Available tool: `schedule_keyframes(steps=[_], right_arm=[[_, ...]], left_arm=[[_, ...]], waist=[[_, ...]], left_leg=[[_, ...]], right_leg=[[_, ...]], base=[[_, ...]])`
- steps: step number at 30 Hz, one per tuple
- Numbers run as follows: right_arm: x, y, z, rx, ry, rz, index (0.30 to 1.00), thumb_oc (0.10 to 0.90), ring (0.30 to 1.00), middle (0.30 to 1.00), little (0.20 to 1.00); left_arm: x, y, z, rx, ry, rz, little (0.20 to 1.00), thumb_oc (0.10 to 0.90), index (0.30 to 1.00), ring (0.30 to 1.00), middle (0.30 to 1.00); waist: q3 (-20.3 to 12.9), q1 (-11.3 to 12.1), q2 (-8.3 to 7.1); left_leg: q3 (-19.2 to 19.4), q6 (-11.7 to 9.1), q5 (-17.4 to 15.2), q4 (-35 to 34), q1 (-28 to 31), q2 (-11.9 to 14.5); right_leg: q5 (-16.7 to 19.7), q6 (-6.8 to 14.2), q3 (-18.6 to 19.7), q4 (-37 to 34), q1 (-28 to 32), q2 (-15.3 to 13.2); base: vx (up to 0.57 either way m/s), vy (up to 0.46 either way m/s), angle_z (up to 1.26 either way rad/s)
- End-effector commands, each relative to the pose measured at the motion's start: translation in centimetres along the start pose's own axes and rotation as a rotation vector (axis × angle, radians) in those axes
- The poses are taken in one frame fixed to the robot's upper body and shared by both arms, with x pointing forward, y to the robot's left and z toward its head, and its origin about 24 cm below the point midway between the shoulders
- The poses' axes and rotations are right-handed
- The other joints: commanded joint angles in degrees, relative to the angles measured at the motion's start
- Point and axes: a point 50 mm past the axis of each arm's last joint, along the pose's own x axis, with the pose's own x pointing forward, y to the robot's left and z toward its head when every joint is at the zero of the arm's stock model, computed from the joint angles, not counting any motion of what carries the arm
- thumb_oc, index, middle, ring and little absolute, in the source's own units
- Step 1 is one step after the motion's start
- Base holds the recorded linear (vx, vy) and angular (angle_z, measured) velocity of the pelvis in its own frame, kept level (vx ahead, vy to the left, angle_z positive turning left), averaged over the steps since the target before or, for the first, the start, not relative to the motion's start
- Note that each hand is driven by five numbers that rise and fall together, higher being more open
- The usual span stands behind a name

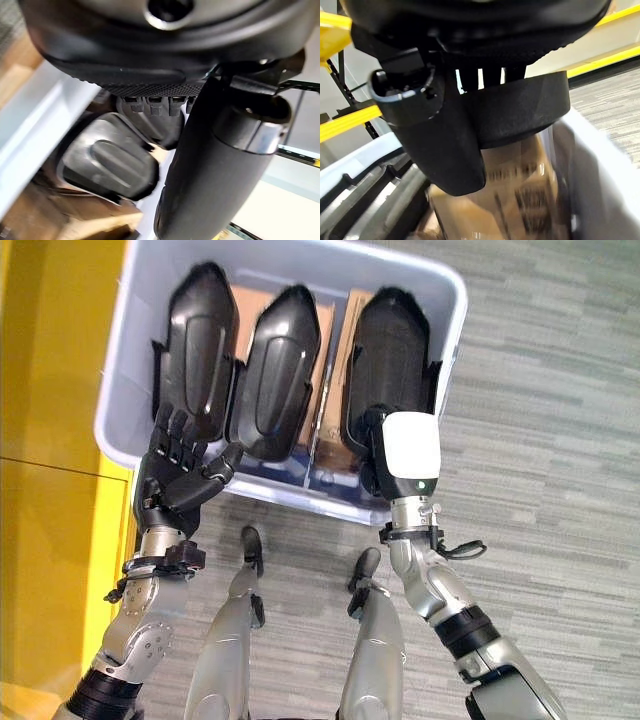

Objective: Move parts from the plastic box to the shelf.

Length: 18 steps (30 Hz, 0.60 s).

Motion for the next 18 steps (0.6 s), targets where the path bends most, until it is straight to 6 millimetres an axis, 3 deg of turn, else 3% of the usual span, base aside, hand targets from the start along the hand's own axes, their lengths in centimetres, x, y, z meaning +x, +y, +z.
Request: schedule_keyframes(steps=[1, 9, 18], right_arm=[[-0.7, -0.7, 0.8, 0.051, -0.08, 0.036, 0.3, 0.4, 0.3, 0.3, 0.3], [-1.0, -2.7, 1.2, 0.087, -0.139, 0.008, 0.3, 0.4, 0.3, 0.3, 0.3], [-0.3, -5.1, 2.2, 0.177, -0.199, -0.05, 0.3, 0.4, 0.3, 0.3, 0.3]], left_arm=[[0.1, -1.7, 4.5, -0.041, -0.228, -0.139, 1.0, 0.9, 1.0, 1.0, 1.0], [-0.6, -0.2, 4.3, -0.015, -0.197, -0.121, 1.0, 0.9, 1.0, 1.0, 1.0], [-1.8, 2.2, 2.7, 0.009, -0.103, -0.055, 1.0, 0.9, 1.0, 1.0, 1.0]], waist=[[-0.4, 0.6, -0.33], [-1.9, 0.3, -0.17], [-9.9, 0.5, -0.1]], left_leg=[[2.3, -1.3, -4.4, -3.1, 7.0, -0.5], [2.3, -1.5, -4.0, -5.8, 15.4, -0.1], [3.3, -1.4, -5.1, -7.3, 21.1, 0.1]], right_leg=[[4.1, 3.5, 2.9, -11.5, 7.9, 1.8], [3.6, 3.9, 2.4, -13.0, 15.8, 1.9], [3.5, 4.6, 2.6, -15.3, 21.2, 2.1]], base=[[0.04, 0.001, -0.03], [0.04, 0.008, -0.03], [0.06, -0.01, -0.05]])
